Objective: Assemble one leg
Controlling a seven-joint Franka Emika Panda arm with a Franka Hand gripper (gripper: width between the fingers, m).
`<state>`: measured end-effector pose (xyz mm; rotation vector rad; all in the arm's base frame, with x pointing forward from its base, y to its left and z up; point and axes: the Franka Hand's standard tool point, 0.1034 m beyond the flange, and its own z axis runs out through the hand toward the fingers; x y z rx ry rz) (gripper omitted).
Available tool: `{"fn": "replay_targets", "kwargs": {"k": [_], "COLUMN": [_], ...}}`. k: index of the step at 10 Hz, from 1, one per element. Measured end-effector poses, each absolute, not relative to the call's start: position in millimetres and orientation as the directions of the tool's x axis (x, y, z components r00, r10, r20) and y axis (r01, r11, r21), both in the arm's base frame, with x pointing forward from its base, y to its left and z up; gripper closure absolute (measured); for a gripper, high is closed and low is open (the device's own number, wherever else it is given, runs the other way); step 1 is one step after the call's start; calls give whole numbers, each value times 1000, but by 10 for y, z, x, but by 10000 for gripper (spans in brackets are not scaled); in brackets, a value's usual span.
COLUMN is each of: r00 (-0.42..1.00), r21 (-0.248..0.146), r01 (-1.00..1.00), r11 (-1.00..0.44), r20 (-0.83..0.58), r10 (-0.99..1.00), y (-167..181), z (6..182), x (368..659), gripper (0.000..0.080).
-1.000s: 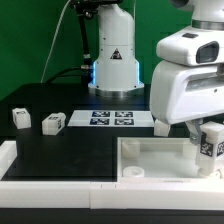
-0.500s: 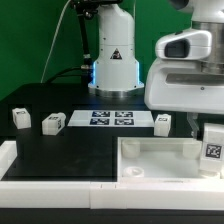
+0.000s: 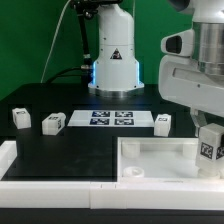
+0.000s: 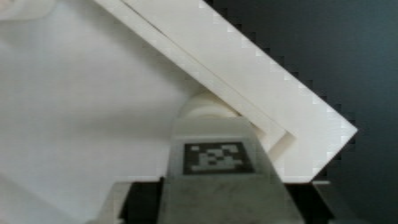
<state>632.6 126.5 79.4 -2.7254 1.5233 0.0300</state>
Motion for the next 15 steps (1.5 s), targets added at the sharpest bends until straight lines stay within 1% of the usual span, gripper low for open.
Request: {"fn": "replay_targets", "kwargs": {"k": [1,2,3,4,6,8,11,14,15], "r00": [542,548,627,732,884,973,998,999,1000], "r21": [-8,-8,-10,-14,-18,-14,-15,-18,-18], "r01": [-841,-837,-779,-682,-468,-230,59,31,26], "r11": [-542,-548,-627,-732,-884,-973,-998,-999,-1000], "r20": [-26,-26,-26,-24,-19,-11,-12,-6,-7], "r10": [-840,-836,-779,-681,-467,-230,59,31,26], "y": [1267,1273,1294,1286,1258,1247,1238,1223,1225], "z": [792,791,790,790,788,786,790,798,795], "x": [6324,6323,6318,6320,6326,6327,6322,6339,6338], "gripper": [398,253,253,169,153,151,151,151,271]}}
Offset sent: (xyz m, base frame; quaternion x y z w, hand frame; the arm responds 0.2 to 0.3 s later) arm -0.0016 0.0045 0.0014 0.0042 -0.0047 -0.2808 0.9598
